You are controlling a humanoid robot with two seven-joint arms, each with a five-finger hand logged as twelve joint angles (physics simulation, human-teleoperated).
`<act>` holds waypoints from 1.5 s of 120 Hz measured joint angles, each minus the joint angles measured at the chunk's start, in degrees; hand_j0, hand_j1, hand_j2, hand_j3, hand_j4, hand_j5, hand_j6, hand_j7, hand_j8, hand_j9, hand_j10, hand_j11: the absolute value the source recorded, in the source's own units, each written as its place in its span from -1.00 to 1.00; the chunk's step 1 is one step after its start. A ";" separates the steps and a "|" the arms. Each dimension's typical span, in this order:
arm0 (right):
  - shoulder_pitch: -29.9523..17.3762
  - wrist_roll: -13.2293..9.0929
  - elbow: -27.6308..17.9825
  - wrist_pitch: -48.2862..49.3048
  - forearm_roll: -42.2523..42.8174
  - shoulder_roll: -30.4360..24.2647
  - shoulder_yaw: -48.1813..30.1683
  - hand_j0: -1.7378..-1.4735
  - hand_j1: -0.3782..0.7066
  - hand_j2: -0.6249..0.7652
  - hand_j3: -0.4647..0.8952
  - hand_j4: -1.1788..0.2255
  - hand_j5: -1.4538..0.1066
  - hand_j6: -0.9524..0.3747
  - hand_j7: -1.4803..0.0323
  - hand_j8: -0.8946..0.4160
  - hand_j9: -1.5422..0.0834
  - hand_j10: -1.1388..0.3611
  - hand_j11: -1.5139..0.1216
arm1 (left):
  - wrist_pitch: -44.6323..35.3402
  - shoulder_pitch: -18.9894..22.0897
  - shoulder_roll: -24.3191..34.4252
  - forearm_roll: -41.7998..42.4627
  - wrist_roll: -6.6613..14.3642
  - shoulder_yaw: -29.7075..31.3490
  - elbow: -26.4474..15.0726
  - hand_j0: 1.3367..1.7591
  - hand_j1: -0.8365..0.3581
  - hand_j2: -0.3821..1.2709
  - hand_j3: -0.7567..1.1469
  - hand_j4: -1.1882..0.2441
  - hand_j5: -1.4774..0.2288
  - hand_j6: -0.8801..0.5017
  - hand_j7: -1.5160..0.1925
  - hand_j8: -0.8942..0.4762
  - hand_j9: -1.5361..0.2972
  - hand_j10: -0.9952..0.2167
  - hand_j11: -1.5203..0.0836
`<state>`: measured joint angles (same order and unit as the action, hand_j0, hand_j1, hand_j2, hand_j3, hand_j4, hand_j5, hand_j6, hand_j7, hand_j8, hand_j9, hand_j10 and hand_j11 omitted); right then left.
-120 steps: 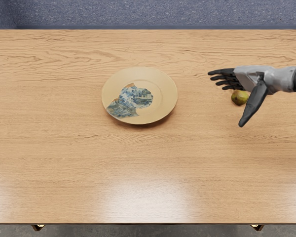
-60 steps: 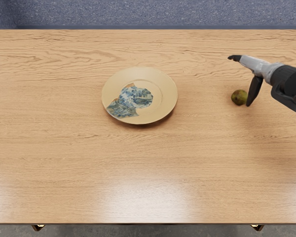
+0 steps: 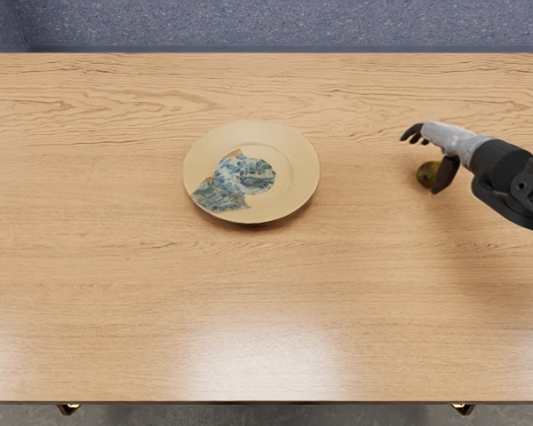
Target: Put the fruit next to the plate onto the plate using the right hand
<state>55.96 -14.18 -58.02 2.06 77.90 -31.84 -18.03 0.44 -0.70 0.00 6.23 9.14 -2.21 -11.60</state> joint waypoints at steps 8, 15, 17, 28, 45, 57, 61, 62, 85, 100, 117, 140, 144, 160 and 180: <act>-0.02 -0.07 0.59 -1.10 -0.02 -0.02 0.17 -0.40 -0.31 -0.18 -0.32 0.26 0.38 -0.01 0.46 -0.08 0.43 0.13 0.39 | 0.00 0.00 0.00 0.00 0.00 0.01 0.00 0.52 0.98 -0.54 -0.21 0.66 0.73 0.27 0.77 0.30 0.68 0.64 0.90; -0.15 -0.10 0.90 -1.67 -0.03 0.07 0.29 -0.40 -0.30 -0.18 -0.32 0.25 0.37 -0.02 0.45 -0.09 0.42 0.12 0.38 | 0.00 0.00 0.00 0.00 0.00 0.01 0.00 0.52 0.98 -0.54 -0.21 0.66 0.73 0.27 0.77 0.30 0.68 0.64 0.90; -0.19 -0.11 0.96 -1.84 -0.04 0.10 0.33 -0.40 -0.29 -0.18 -0.32 0.25 0.37 -0.02 0.44 -0.10 0.42 0.12 0.38 | 0.00 0.00 0.00 0.00 0.00 0.01 0.00 0.52 0.98 -0.54 -0.21 0.66 0.73 0.27 0.77 0.30 0.68 0.64 0.90; -0.65 -0.13 1.20 -3.47 -0.13 0.36 0.53 -0.40 -0.27 -0.18 -0.32 0.23 0.35 -0.04 0.43 -0.11 0.40 0.10 0.36 | 0.00 0.00 0.00 0.00 0.00 0.01 0.00 0.52 0.98 -0.54 -0.21 0.66 0.73 0.27 0.77 0.30 0.68 0.64 0.90; -1.49 -0.08 2.73 -5.16 -0.27 1.98 0.77 -0.40 -0.25 -0.19 -0.32 0.22 0.33 -0.05 0.41 -0.13 0.39 0.09 0.35 | 0.00 0.00 0.00 0.00 0.00 0.00 0.00 0.52 0.98 -0.54 -0.21 0.66 0.73 0.27 0.77 0.30 0.68 0.64 0.90; -1.71 -0.06 3.08 -5.55 -0.30 2.32 1.00 -0.40 -0.23 -0.19 -0.32 0.21 0.32 -0.06 0.40 -0.14 0.38 0.08 0.34 | 0.00 0.00 0.00 0.00 0.00 0.00 0.00 0.52 0.98 -0.54 -0.21 0.66 0.73 0.27 0.77 0.30 0.68 0.64 0.90; -1.80 -0.06 3.13 -5.63 -0.30 2.31 1.02 -0.40 -0.23 -0.19 -0.32 0.21 0.32 -0.06 0.40 -0.14 0.38 0.08 0.33 | 0.00 0.00 0.00 0.00 0.00 0.00 0.00 0.52 0.98 -0.54 -0.21 0.66 0.73 0.27 0.77 0.30 0.68 0.64 0.90; -1.83 -0.06 3.15 -5.64 -0.30 2.31 1.02 -0.40 -0.23 -0.19 -0.32 0.21 0.32 -0.06 0.40 -0.14 0.38 0.08 0.33 | 0.00 0.00 0.00 0.00 0.00 0.00 0.00 0.52 0.98 -0.54 -0.21 0.66 0.73 0.27 0.77 0.30 0.68 0.64 0.90; -2.14 -0.02 3.30 -5.80 -0.32 2.14 1.06 -0.40 -0.15 -0.20 -0.32 0.16 0.26 -0.12 0.33 -0.20 0.32 0.03 0.27 | 0.00 0.00 0.00 0.00 0.00 0.01 0.00 0.52 0.98 -0.54 -0.21 0.66 0.73 0.27 0.77 0.30 0.68 0.64 0.90; -2.61 -0.03 3.29 -5.94 -0.37 1.92 1.05 -0.40 -0.07 -0.21 -0.32 0.11 0.20 -0.17 0.27 -0.25 0.26 -0.02 0.22 | 0.00 0.00 0.00 0.00 0.00 0.00 0.00 0.52 0.98 -0.54 -0.21 0.66 0.73 0.27 0.77 0.30 0.68 0.64 0.90; -3.28 -0.04 3.28 -6.45 -0.39 2.25 1.08 -0.40 -0.02 -0.22 -0.32 0.07 0.16 -0.21 0.23 -0.29 0.22 -0.05 0.18 | 0.00 0.00 0.00 0.00 0.00 0.00 0.00 0.52 0.98 -0.54 -0.21 0.66 0.73 0.27 0.77 0.30 0.68 0.64 0.90; -3.76 -0.33 3.28 -6.66 -0.33 2.63 0.62 -0.39 0.08 -0.18 -0.32 -0.02 0.09 -0.29 0.14 -0.26 0.14 -0.09 0.10 | 0.01 0.00 0.00 0.00 0.00 0.00 0.00 0.52 0.98 -0.54 -0.21 0.66 0.73 0.27 0.77 0.30 0.68 0.64 0.90; -3.78 -0.41 3.27 -6.65 -0.38 2.64 0.50 -0.39 0.10 -0.16 -0.32 -0.04 0.07 -0.31 0.12 -0.25 0.12 -0.08 0.08 | 0.01 0.00 0.00 0.00 0.00 0.00 0.00 0.52 0.98 -0.54 -0.21 0.66 0.73 0.27 0.77 0.30 0.68 0.64 0.90; -3.83 -0.59 3.29 -6.63 -0.59 2.76 0.32 -0.39 0.16 -0.06 -0.32 -0.07 -0.01 -0.29 0.06 -0.19 0.06 -0.05 0.02 | 0.01 0.00 0.00 0.00 0.00 0.00 0.00 0.52 0.98 -0.54 -0.21 0.66 0.73 0.27 0.77 0.30 0.68 0.64 0.90; -3.87 -0.74 3.34 -6.74 -0.51 3.37 0.26 -0.38 0.23 0.05 -0.32 -0.13 -0.03 -0.29 0.01 -0.19 0.04 -0.03 -0.01 | 0.00 0.00 0.00 0.00 0.00 0.00 0.00 0.52 0.98 -0.54 -0.21 0.66 0.73 0.27 0.77 0.30 0.68 0.64 0.90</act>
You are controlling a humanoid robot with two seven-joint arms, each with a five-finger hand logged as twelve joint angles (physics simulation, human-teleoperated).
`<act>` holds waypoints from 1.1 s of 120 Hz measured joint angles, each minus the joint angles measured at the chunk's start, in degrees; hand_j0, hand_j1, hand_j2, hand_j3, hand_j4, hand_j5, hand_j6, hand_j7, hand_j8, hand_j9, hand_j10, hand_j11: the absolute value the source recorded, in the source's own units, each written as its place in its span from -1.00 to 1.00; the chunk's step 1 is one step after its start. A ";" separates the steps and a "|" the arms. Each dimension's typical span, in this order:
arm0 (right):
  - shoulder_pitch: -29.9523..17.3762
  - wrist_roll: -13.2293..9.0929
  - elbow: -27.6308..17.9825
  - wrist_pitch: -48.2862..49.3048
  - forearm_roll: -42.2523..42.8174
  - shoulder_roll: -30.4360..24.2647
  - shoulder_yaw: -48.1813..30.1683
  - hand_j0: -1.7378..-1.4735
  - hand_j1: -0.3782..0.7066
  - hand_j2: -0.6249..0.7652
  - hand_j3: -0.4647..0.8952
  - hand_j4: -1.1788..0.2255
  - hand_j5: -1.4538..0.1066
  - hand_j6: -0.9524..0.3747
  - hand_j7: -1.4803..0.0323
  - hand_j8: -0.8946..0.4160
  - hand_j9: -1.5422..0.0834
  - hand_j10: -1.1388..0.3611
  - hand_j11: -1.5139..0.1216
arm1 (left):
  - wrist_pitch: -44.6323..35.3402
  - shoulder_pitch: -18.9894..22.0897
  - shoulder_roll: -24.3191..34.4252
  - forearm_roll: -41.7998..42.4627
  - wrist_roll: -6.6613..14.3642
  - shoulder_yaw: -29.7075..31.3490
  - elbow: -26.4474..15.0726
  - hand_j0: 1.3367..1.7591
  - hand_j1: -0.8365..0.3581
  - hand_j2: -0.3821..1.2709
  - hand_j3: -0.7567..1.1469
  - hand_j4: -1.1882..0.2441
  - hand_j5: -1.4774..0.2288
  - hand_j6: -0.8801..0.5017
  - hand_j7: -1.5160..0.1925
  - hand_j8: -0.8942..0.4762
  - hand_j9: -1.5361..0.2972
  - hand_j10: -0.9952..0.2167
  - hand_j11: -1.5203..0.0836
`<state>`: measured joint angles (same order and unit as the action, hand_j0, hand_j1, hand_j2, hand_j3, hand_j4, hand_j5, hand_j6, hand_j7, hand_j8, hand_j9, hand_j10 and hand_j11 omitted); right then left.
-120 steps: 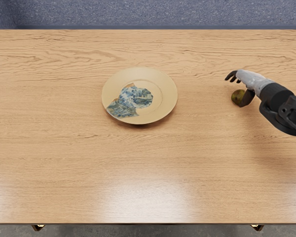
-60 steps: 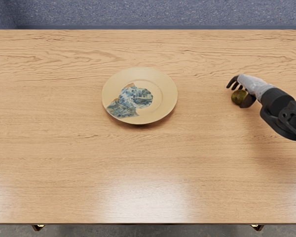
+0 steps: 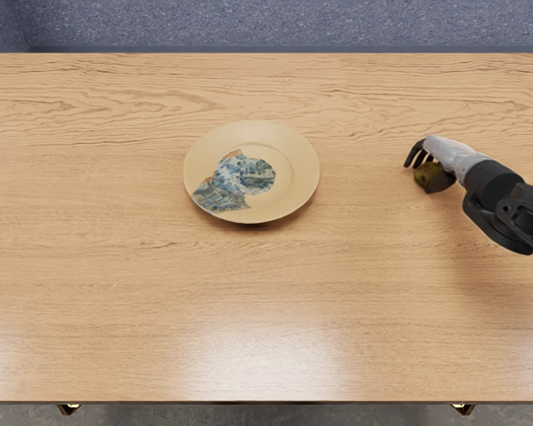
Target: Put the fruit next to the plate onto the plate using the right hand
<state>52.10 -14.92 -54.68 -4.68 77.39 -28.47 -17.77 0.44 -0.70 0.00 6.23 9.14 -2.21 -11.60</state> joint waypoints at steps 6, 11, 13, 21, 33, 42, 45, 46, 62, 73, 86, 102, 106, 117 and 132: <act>0.00 -0.02 -0.01 -0.01 -0.31 0.13 0.00 -0.38 0.24 0.06 -0.32 -0.15 -0.03 -0.29 -0.01 -0.19 0.03 -0.02 -0.03 | 0.00 0.00 0.00 0.00 0.00 0.00 0.00 0.52 0.98 -0.54 -0.21 0.66 0.73 0.27 0.77 0.30 0.68 0.64 0.90; 0.01 0.00 -0.02 -0.02 -0.87 0.18 -0.01 -0.38 0.24 0.08 -0.32 -0.17 -0.04 -0.32 -0.02 -0.19 0.02 -0.02 -0.04 | 0.00 0.00 0.00 0.00 0.00 0.00 0.00 0.52 0.98 -0.54 -0.21 0.66 0.73 0.27 0.77 0.30 0.68 0.64 0.90; 0.02 0.00 -0.02 -0.03 -1.04 0.21 -0.02 -0.38 0.24 0.09 -0.32 -0.18 -0.04 -0.33 -0.03 -0.20 0.02 -0.01 -0.05 | 0.00 0.00 0.00 0.00 0.00 0.00 0.00 0.52 0.98 -0.54 -0.21 0.66 0.73 0.27 0.77 0.30 0.68 0.64 0.90; 0.05 -0.02 -0.10 -0.03 -1.87 0.17 -0.07 -0.38 0.23 0.09 -0.32 -0.21 -0.05 -0.33 -0.05 -0.19 0.00 0.01 -0.07 | 0.00 0.00 0.00 0.00 0.00 0.00 0.00 0.52 0.98 -0.54 -0.21 0.66 0.73 0.27 0.77 0.30 0.68 0.64 0.90; 0.17 -0.03 -0.39 0.10 -3.19 -0.18 -0.06 -0.38 0.21 0.10 -0.32 -0.22 -0.09 -0.35 -0.07 -0.20 -0.03 0.00 -0.10 | 0.00 0.00 0.00 0.00 0.00 0.00 0.00 0.52 0.98 -0.54 -0.21 0.66 0.73 0.27 0.77 0.30 0.68 0.64 0.90; 0.36 -0.42 -0.70 0.22 -3.74 -0.33 0.02 -0.38 0.19 0.12 -0.32 -0.22 -0.12 -0.37 -0.09 -0.21 -0.05 0.00 -0.12 | 0.00 0.00 0.00 0.00 0.00 0.01 0.00 0.52 0.98 -0.54 -0.21 0.66 0.73 0.27 0.77 0.30 0.68 0.64 0.90; 0.45 -0.52 -0.99 0.30 -3.88 -0.41 0.07 -0.38 0.19 0.14 -0.32 -0.21 -0.13 -0.38 -0.09 -0.21 -0.05 -0.01 -0.13 | 0.00 0.00 0.00 0.00 0.00 0.01 0.00 0.52 0.98 -0.54 -0.21 0.66 0.73 0.27 0.77 0.30 0.68 0.64 0.90; 0.48 -0.56 -1.12 0.33 -3.92 -0.44 0.08 -0.38 0.19 0.14 -0.32 -0.21 -0.13 -0.38 -0.09 -0.21 -0.06 -0.01 -0.13 | 0.01 0.00 0.00 0.00 0.00 0.01 0.00 0.52 0.98 -0.54 -0.21 0.66 0.73 0.27 0.77 0.30 0.68 0.64 0.90; 1.19 -2.60 -5.37 0.69 -4.34 -2.20 0.19 -0.38 0.18 0.17 -0.32 -0.21 -0.18 -0.41 -0.11 -0.21 -0.09 -0.03 -0.14 | 0.02 0.00 0.00 0.00 0.00 0.01 0.00 0.52 0.98 -0.54 -0.20 0.66 0.73 0.27 0.77 0.30 0.68 0.64 0.90; 1.74 -4.25 -9.11 0.80 -4.42 -4.27 0.20 -0.38 0.19 0.19 -0.32 -0.22 -0.21 -0.41 -0.13 -0.21 -0.12 -0.03 -0.16 | 0.01 0.00 0.00 0.00 0.00 0.01 0.00 0.52 0.98 -0.54 -0.20 0.66 0.73 0.27 0.77 0.30 0.68 0.64 0.90; 2.38 -6.04 -12.49 0.86 -4.49 -5.32 0.17 -0.38 0.20 0.18 -0.32 -0.22 -0.23 -0.38 -0.15 -0.18 -0.14 -0.03 -0.17 | 0.00 0.00 0.00 0.00 0.00 0.01 0.00 0.52 0.98 -0.54 -0.20 0.66 0.73 0.27 0.77 0.30 0.68 0.64 0.90; 3.27 -8.23 -16.67 0.88 -4.54 -6.27 0.02 -0.39 0.21 0.20 -0.32 -0.22 -0.25 -0.37 -0.16 -0.17 -0.15 -0.02 -0.18 | 0.01 0.00 0.00 0.00 0.00 0.02 0.00 0.52 0.98 -0.54 -0.20 0.66 0.73 0.27 0.77 0.30 0.68 0.64 0.90; 3.53 -8.72 -17.45 0.88 -4.55 -6.33 -0.02 -0.39 0.22 0.20 -0.32 -0.22 -0.25 -0.37 -0.16 -0.16 -0.15 -0.03 -0.18 | 0.00 0.00 0.00 0.00 0.00 0.02 0.00 0.52 0.98 -0.54 -0.20 0.66 0.73 0.27 0.77 0.30 0.68 0.64 0.90; 4.25 -9.69 -19.32 0.88 -4.54 -6.34 -0.07 -0.39 0.22 0.22 -0.32 -0.22 -0.26 -0.38 -0.16 -0.17 -0.16 -0.05 -0.18 | 0.01 0.00 0.00 0.00 0.00 0.02 0.00 0.52 0.98 -0.54 -0.20 0.66 0.73 0.27 0.77 0.30 0.68 0.64 0.90; 5.03 -10.98 -21.38 0.85 -4.55 -5.98 -0.10 -0.39 0.23 0.22 -0.32 -0.22 -0.26 -0.38 -0.16 -0.18 -0.16 -0.06 -0.19 | 0.00 0.00 0.00 0.00 0.00 0.01 0.00 0.52 0.98 -0.54 -0.20 0.66 0.73 0.27 0.77 0.30 0.68 0.64 0.90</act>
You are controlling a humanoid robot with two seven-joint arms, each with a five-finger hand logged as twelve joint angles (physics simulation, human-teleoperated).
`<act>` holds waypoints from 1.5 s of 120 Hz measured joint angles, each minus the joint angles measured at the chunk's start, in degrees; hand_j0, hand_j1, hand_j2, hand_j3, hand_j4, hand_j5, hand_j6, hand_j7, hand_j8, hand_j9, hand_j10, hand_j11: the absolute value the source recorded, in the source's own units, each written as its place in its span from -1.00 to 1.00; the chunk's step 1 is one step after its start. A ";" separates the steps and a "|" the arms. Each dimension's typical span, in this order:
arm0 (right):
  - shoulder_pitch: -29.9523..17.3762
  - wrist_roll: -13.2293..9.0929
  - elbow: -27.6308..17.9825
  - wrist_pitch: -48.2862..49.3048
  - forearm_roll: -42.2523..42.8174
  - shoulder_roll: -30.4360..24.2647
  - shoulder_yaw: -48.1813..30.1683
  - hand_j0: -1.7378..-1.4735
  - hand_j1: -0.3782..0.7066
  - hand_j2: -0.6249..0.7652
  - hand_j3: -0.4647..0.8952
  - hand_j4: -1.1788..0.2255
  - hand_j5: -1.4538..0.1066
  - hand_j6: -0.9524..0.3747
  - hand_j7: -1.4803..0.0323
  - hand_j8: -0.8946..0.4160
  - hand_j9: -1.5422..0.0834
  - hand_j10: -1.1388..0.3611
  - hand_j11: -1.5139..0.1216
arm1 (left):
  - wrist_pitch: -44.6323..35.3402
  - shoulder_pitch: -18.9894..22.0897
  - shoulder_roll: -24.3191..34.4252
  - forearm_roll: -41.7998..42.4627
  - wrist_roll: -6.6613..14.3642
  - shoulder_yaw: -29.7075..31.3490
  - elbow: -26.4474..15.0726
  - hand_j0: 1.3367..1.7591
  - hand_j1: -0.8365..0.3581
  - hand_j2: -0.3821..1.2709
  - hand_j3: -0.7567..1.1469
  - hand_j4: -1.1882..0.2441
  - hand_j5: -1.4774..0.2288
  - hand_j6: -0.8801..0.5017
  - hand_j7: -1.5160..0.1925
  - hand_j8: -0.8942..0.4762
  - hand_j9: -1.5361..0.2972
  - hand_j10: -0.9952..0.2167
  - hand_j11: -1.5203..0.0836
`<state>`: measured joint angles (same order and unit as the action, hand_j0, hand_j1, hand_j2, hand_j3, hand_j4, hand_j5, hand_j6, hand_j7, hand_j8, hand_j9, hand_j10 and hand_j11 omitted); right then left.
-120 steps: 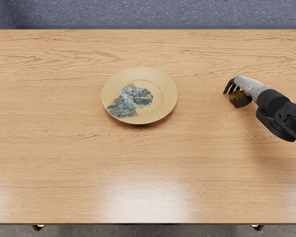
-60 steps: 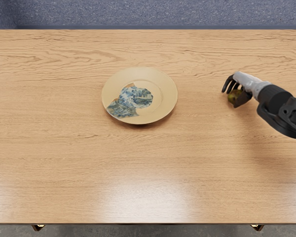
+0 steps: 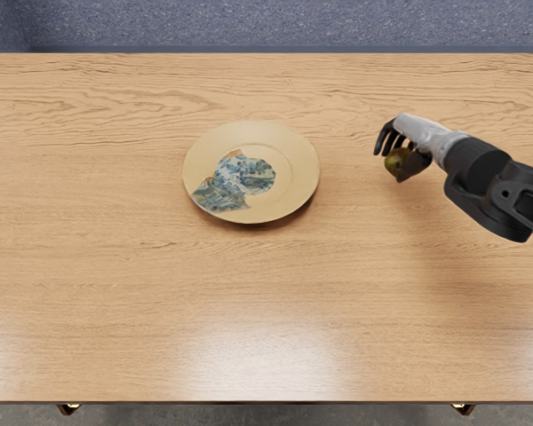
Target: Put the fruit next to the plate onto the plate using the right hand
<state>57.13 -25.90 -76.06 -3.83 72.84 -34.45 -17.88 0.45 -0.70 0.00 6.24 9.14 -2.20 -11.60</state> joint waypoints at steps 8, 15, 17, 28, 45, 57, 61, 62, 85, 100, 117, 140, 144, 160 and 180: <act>0.22 -0.31 -0.82 -0.02 0.00 0.12 -0.10 -0.39 0.23 0.23 -0.32 -0.22 -0.26 -0.38 -0.17 -0.18 -0.16 -0.06 -0.19 | 0.00 0.00 0.00 0.00 0.00 0.00 0.00 0.52 0.98 -0.54 -0.20 0.66 0.73 0.27 0.77 0.30 0.68 0.64 0.90; 0.41 -0.65 -1.60 -0.04 0.01 0.22 -0.22 -0.39 0.23 0.23 -0.32 -0.23 -0.27 -0.38 -0.17 -0.18 -0.17 -0.06 -0.19 | -0.01 0.00 0.00 0.00 0.00 0.00 0.00 0.52 0.98 -0.54 -0.20 0.66 0.73 0.27 0.77 0.30 0.68 0.64 0.90; 0.47 -0.76 -1.84 -0.04 0.01 0.29 -0.25 -0.39 0.23 0.23 -0.32 -0.23 -0.27 -0.38 -0.17 -0.18 -0.17 -0.06 -0.19 | -0.01 0.00 0.00 0.00 0.00 0.00 0.00 0.52 0.98 -0.54 -0.20 0.66 0.73 0.27 0.77 0.30 0.68 0.64 0.90; 0.65 -1.15 -2.69 -0.08 0.00 1.06 -0.51 -0.39 0.23 0.24 -0.32 -0.23 -0.27 -0.38 -0.17 -0.18 -0.17 -0.06 -0.19 | 0.01 0.00 0.00 0.00 0.00 0.00 0.00 0.52 0.98 -0.54 -0.20 0.66 0.73 0.27 0.77 0.30 0.68 0.64 0.90; 0.75 -1.41 -3.13 -0.23 0.01 2.63 -1.35 -0.39 0.23 0.24 -0.32 -0.23 -0.27 -0.38 -0.17 -0.18 -0.17 -0.06 -0.19 | 0.00 0.00 0.00 0.00 0.00 0.01 0.00 0.52 0.98 -0.54 -0.20 0.66 0.73 0.27 0.77 0.30 0.68 0.64 0.90; 0.78 -1.48 -3.23 -0.29 -0.01 3.67 -2.03 -0.39 0.23 0.24 -0.32 -0.22 -0.27 -0.38 -0.17 -0.18 -0.17 -0.05 -0.19 | 0.00 0.00 0.00 0.00 0.00 0.01 0.00 0.52 0.98 -0.54 -0.20 0.66 0.73 0.27 0.77 0.30 0.68 0.64 0.90; 0.84 -1.50 -3.25 -0.30 0.00 3.94 -2.23 -0.39 0.23 0.24 -0.32 -0.22 -0.27 -0.38 -0.17 -0.18 -0.17 -0.05 -0.19 | 0.00 0.00 0.00 0.00 0.00 0.01 0.00 0.52 0.98 -0.54 -0.20 0.66 0.73 0.27 0.77 0.30 0.68 0.64 0.90; 0.85 -1.51 -3.25 -0.30 0.01 4.05 -2.27 -0.39 0.23 0.24 -0.32 -0.23 -0.27 -0.38 -0.17 -0.18 -0.17 -0.06 -0.19 | 0.00 0.00 0.00 0.00 0.00 0.01 0.00 0.52 0.98 -0.54 -0.20 0.66 0.73 0.27 0.77 0.30 0.68 0.64 0.90; 1.71 -2.87 -3.28 -0.32 -0.01 6.83 -2.74 -0.39 0.24 0.24 -0.32 -0.22 -0.27 -0.38 -0.17 -0.17 -0.17 -0.05 -0.19 | 0.00 0.00 0.00 0.00 0.00 0.00 0.00 0.52 0.98 -0.54 -0.20 0.66 0.73 0.27 0.77 0.30 0.68 0.64 0.90; 2.38 -3.65 -3.28 -0.43 -0.01 8.63 -2.91 -0.39 0.24 0.24 -0.32 -0.22 -0.27 -0.38 -0.17 -0.17 -0.17 -0.05 -0.19 | 0.00 0.00 0.00 0.00 0.00 0.01 0.00 0.52 0.98 -0.54 -0.20 0.66 0.73 0.27 0.77 0.30 0.68 0.64 0.90; 2.89 -3.97 -3.23 -0.48 0.00 10.40 -3.50 -0.39 0.24 0.24 -0.32 -0.23 -0.27 -0.38 -0.17 -0.17 -0.17 -0.05 -0.19 | -0.01 0.00 0.00 0.00 0.00 0.01 0.00 0.52 0.98 -0.54 -0.20 0.66 0.73 0.27 0.77 0.30 0.68 0.64 0.90; 3.19 -4.91 -3.21 -0.54 -0.02 13.51 -4.70 -0.39 0.24 0.24 -0.32 -0.23 -0.27 -0.37 -0.17 -0.16 -0.17 -0.05 -0.19 | 0.00 0.00 0.00 0.00 0.00 0.01 0.00 0.52 0.98 -0.54 -0.20 0.66 0.73 0.27 0.77 0.30 0.68 0.64 0.90; 3.20 -5.00 -3.20 -0.55 -0.02 14.09 -4.89 -0.39 0.25 0.24 -0.32 -0.23 -0.27 -0.37 -0.17 -0.16 -0.17 -0.04 -0.19 | 0.01 0.00 0.00 0.00 0.00 0.00 0.00 0.52 0.98 -0.54 -0.20 0.66 0.73 0.27 0.77 0.30 0.68 0.64 0.90; 3.23 -5.16 -3.16 -0.63 -0.06 16.13 -5.28 -0.39 0.25 0.26 -0.32 -0.23 -0.28 -0.37 -0.18 -0.16 -0.17 -0.05 -0.20 | 0.00 0.00 0.00 0.00 0.00 0.01 0.00 0.52 0.98 -0.54 -0.20 0.66 0.73 0.27 0.77 0.30 0.68 0.64 0.90; 3.24 -5.21 -3.12 -0.67 -0.04 18.51 -5.36 -0.39 0.25 0.29 -0.32 -0.24 -0.29 -0.43 -0.19 -0.19 -0.18 -0.10 -0.20 | 0.01 0.00 0.00 0.00 0.00 0.00 0.00 0.52 0.98 -0.54 -0.20 0.66 0.73 0.27 0.77 0.30 0.68 0.64 0.90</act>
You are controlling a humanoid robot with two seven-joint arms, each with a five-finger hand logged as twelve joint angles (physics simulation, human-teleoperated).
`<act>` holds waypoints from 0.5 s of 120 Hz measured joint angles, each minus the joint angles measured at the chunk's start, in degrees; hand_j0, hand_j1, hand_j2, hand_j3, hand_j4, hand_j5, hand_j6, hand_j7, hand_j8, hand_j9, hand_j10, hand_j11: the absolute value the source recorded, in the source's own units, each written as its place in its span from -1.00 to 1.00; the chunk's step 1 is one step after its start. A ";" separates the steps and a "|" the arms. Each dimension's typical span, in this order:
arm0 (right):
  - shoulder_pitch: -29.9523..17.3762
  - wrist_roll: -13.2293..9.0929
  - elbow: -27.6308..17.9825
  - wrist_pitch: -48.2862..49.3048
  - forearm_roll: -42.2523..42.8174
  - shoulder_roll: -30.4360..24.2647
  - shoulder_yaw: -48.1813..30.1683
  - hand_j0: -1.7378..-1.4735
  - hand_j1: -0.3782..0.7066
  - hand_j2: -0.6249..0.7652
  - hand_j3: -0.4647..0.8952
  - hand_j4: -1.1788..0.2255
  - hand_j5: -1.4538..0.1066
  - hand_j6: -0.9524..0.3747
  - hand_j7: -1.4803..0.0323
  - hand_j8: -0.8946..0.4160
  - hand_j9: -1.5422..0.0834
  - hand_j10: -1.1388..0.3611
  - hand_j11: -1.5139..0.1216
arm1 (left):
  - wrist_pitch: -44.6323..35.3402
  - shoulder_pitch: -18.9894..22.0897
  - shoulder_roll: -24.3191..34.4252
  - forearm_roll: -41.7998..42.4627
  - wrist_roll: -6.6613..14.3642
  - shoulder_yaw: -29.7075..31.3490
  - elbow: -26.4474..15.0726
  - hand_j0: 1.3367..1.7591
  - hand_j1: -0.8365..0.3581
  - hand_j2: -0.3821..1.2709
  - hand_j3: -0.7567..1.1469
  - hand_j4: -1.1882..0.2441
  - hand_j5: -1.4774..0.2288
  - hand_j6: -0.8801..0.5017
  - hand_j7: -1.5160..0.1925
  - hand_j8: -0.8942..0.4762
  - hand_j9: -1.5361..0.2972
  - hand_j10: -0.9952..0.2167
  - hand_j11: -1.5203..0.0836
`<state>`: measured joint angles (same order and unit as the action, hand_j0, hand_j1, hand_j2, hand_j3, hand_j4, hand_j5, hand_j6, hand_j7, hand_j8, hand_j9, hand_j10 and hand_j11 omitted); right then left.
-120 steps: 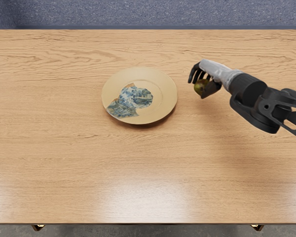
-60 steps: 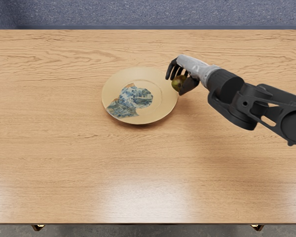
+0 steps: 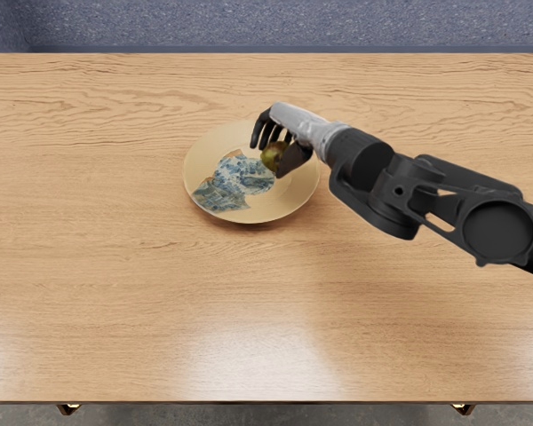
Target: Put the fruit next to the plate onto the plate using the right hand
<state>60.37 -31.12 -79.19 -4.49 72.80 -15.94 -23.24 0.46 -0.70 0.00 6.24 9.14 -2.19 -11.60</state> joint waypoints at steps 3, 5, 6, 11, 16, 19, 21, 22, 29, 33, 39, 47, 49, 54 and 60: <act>0.00 0.00 0.00 -0.03 0.03 0.24 0.00 -0.39 0.24 0.30 -0.32 -0.24 -0.28 -0.43 -0.19 -0.22 -0.18 -0.13 -0.20 | 0.00 0.00 0.00 0.00 0.00 0.00 0.00 0.52 0.98 -0.54 -0.20 0.66 0.73 0.27 0.77 0.30 0.68 0.64 0.90; 0.00 0.00 0.00 -0.02 0.01 0.37 0.00 -0.39 0.24 0.30 -0.32 -0.24 -0.28 -0.44 -0.19 -0.21 -0.18 -0.13 -0.20 | -0.01 0.00 0.00 0.00 0.00 0.00 0.00 0.52 0.98 -0.54 -0.20 0.66 0.73 0.27 0.77 0.30 0.68 0.64 0.90; 0.00 0.00 0.00 -0.01 0.00 0.44 0.00 -0.39 0.24 0.29 -0.32 -0.24 -0.28 -0.44 -0.19 -0.21 -0.18 -0.13 -0.20 | -0.01 0.00 0.00 0.00 0.00 0.00 0.00 0.52 0.98 -0.54 -0.20 0.66 0.73 0.27 0.77 0.30 0.68 0.64 0.90; 0.00 0.00 0.00 -0.01 0.01 0.69 -0.01 -0.39 0.24 0.29 -0.32 -0.24 -0.28 -0.45 -0.19 -0.22 -0.18 -0.13 -0.20 | 0.00 0.00 0.00 0.00 0.00 0.00 0.00 0.52 0.98 -0.54 -0.20 0.66 0.73 0.27 0.77 0.30 0.68 0.64 0.90; -0.03 0.00 0.00 -0.01 0.04 1.02 -0.02 -0.39 0.24 0.30 -0.32 -0.24 -0.28 -0.46 -0.19 -0.22 -0.18 -0.14 -0.21 | -0.01 0.00 0.00 0.00 0.00 0.00 0.00 0.52 0.98 -0.54 -0.20 0.66 0.73 0.27 0.77 0.30 0.68 0.64 0.90; -0.06 0.00 0.00 -0.01 0.05 1.24 -0.02 -0.39 0.23 0.30 -0.32 -0.24 -0.28 -0.46 -0.19 -0.23 -0.18 -0.14 -0.21 | -0.01 0.00 0.00 0.00 0.00 0.00 0.00 0.52 0.98 -0.54 -0.20 0.66 0.73 0.27 0.77 0.30 0.68 0.64 0.90; -0.08 0.00 0.00 -0.01 0.06 1.37 -0.02 -0.39 0.23 0.30 -0.32 -0.24 -0.28 -0.46 -0.19 -0.23 -0.18 -0.14 -0.21 | -0.01 0.00 0.00 0.00 0.00 0.00 0.00 0.52 0.98 -0.54 -0.20 0.66 0.73 0.27 0.77 0.30 0.68 0.64 0.90; -0.09 0.00 0.00 -0.01 0.06 1.43 -0.02 -0.39 0.23 0.31 -0.32 -0.25 -0.28 -0.47 -0.19 -0.23 -0.18 -0.14 -0.21 | -0.01 0.00 0.00 0.00 0.00 0.00 0.00 0.52 0.98 -0.54 -0.20 0.66 0.73 0.27 0.77 0.30 0.68 0.64 0.90; -0.18 0.00 0.00 -0.01 0.07 1.83 0.00 -0.39 0.24 0.32 -0.32 -0.25 -0.28 -0.47 -0.19 -0.24 -0.18 -0.15 -0.21 | -0.01 0.00 0.00 0.00 0.00 0.00 0.00 0.52 0.98 -0.54 -0.20 0.66 0.73 0.27 0.77 0.30 0.68 0.64 0.90; -0.23 -0.01 0.00 -0.01 0.07 2.07 0.01 -0.39 0.24 0.32 -0.32 -0.25 -0.28 -0.47 -0.19 -0.24 -0.18 -0.15 -0.21 | -0.01 0.00 0.00 0.00 0.00 0.01 0.00 0.52 0.98 -0.54 -0.20 0.66 0.73 0.27 0.77 0.30 0.68 0.64 0.90; -0.31 0.00 0.00 -0.01 0.07 2.30 0.03 -0.39 0.24 0.32 -0.32 -0.25 -0.28 -0.47 -0.19 -0.24 -0.18 -0.15 -0.21 | 0.00 0.00 0.00 0.00 0.00 0.00 0.00 0.52 0.98 -0.54 -0.20 0.66 0.73 0.27 0.77 0.30 0.68 0.64 0.90; -0.44 0.03 0.01 -0.02 0.07 2.52 0.09 -0.39 0.24 0.33 -0.32 -0.25 -0.28 -0.48 -0.19 -0.24 -0.18 -0.15 -0.21 | -0.01 0.00 0.00 0.00 0.00 0.00 0.00 0.52 0.98 -0.54 -0.20 0.66 0.73 0.27 0.77 0.30 0.68 0.64 0.90; -0.47 0.03 0.01 -0.03 0.07 2.56 0.11 -0.39 0.24 0.33 -0.32 -0.25 -0.28 -0.48 -0.19 -0.24 -0.18 -0.15 -0.21 | -0.01 0.00 0.00 0.00 0.00 0.00 0.00 0.52 0.98 -0.54 -0.20 0.66 0.73 0.27 0.77 0.30 0.68 0.64 0.90; -0.59 0.05 0.04 -0.04 0.09 2.74 0.17 -0.39 0.24 0.33 -0.32 -0.25 -0.28 -0.48 -0.19 -0.24 -0.18 -0.15 -0.21 | -0.01 0.00 0.00 0.00 0.00 0.01 0.00 0.52 0.98 -0.54 -0.20 0.66 0.73 0.27 0.77 0.30 0.68 0.64 0.90; -0.76 0.06 0.09 -0.04 0.08 2.95 0.23 -0.39 0.24 0.34 -0.32 -0.25 -0.28 -0.48 -0.19 -0.24 -0.18 -0.15 -0.21 | -0.01 0.00 0.00 0.00 0.00 0.00 0.00 0.52 0.98 -0.54 -0.20 0.66 0.73 0.27 0.77 0.30 0.68 0.64 0.90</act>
<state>59.60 -31.05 -79.10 -4.54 72.87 -12.99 -23.01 0.45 -0.70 0.00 6.24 9.14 -2.19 -11.60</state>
